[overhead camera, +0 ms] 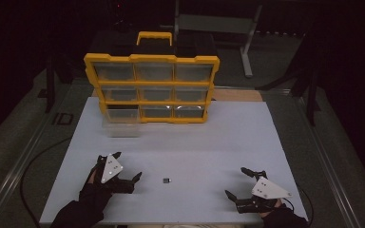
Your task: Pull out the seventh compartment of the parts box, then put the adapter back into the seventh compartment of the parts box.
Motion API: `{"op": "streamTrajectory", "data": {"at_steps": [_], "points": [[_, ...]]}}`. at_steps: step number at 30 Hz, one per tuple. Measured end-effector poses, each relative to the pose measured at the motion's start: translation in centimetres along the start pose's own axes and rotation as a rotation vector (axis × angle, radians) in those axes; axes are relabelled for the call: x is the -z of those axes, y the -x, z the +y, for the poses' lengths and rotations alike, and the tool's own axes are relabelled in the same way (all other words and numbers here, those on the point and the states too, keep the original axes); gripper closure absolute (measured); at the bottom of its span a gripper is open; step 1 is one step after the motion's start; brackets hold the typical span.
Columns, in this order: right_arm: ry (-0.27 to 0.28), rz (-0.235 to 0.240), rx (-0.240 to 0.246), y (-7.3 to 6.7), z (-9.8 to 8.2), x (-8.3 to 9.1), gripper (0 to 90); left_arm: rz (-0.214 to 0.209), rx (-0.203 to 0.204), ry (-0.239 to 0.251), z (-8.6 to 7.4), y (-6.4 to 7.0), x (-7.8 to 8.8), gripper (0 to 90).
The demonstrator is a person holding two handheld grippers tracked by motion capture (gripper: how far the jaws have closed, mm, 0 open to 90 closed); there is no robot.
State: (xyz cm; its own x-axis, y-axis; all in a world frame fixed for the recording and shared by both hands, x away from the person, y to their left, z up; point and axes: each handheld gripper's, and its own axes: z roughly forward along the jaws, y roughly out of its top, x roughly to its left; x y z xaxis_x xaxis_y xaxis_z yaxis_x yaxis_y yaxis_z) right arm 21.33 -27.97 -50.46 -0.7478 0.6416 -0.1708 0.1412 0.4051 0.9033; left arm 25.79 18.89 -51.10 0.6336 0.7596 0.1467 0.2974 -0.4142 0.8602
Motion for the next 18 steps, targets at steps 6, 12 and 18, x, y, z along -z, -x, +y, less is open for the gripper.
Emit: {"op": "streamTrajectory", "data": {"at_steps": [6, 12, 18], "points": [[0.002, 0.0, 0.008, -0.04, 0.07, 0.0, 7.9, -0.002, -0.011, 0.002, 0.09, 0.01, 0.2, 0.0], [-0.001, 0.001, 0.007, -0.07, 0.08, -0.02, 7.9, 0.002, -0.006, 0.01, 0.3, -0.09, 0.4, 0.0], [-0.001, -0.001, 0.004, -0.01, 0.03, 0.03, 7.9, -0.001, -0.004, 0.006, 0.56, -0.02, 0.43, 0.0]]}}
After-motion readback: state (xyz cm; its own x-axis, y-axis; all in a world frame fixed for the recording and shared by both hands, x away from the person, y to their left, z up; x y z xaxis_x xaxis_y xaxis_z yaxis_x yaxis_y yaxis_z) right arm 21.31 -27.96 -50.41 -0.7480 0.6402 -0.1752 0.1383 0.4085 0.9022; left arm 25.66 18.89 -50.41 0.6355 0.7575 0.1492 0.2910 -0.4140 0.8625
